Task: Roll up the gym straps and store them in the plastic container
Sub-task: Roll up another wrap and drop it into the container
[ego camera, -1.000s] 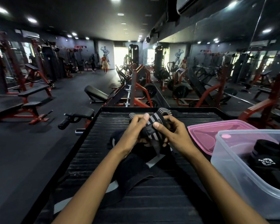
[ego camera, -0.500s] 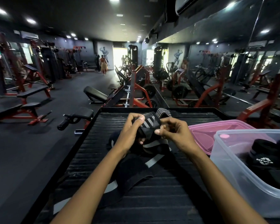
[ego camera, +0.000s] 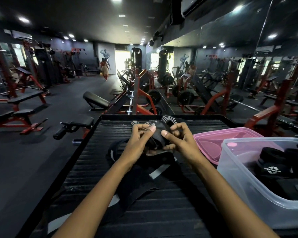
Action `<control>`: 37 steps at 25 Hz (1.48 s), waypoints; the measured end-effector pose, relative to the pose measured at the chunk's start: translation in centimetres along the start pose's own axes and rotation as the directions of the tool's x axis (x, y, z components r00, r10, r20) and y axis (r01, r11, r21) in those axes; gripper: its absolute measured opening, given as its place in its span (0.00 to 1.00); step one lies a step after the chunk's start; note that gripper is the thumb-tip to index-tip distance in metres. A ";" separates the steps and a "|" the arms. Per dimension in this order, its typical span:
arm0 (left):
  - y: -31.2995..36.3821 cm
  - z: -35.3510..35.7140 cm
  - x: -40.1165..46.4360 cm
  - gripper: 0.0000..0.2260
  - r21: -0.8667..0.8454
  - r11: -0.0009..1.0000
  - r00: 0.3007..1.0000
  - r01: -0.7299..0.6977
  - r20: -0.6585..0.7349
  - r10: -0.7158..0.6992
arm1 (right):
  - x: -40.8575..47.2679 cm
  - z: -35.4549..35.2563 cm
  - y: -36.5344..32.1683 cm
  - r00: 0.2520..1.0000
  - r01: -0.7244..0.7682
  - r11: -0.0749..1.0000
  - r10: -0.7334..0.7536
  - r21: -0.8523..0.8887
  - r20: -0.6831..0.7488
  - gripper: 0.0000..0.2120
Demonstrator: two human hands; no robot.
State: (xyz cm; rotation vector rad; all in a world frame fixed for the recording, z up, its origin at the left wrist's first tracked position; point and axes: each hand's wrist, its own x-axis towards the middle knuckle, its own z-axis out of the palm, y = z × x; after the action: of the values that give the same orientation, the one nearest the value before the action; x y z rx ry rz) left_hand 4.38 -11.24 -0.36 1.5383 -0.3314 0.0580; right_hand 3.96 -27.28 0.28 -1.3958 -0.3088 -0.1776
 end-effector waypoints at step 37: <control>-3.8 -2.4 1.3 0.22 0.961 0.271 0.972 -0.051 0.110 -0.207 | 3.8 -6.6 3.8 0.874 -0.181 0.607 -0.263 -0.774 -0.410 0.12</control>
State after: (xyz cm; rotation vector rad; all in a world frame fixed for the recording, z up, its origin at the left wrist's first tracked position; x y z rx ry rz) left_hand 6.97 -9.28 -3.68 2.8581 -0.4176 0.0044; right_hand 9.39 -32.93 -3.06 -2.1757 0.2210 -0.7862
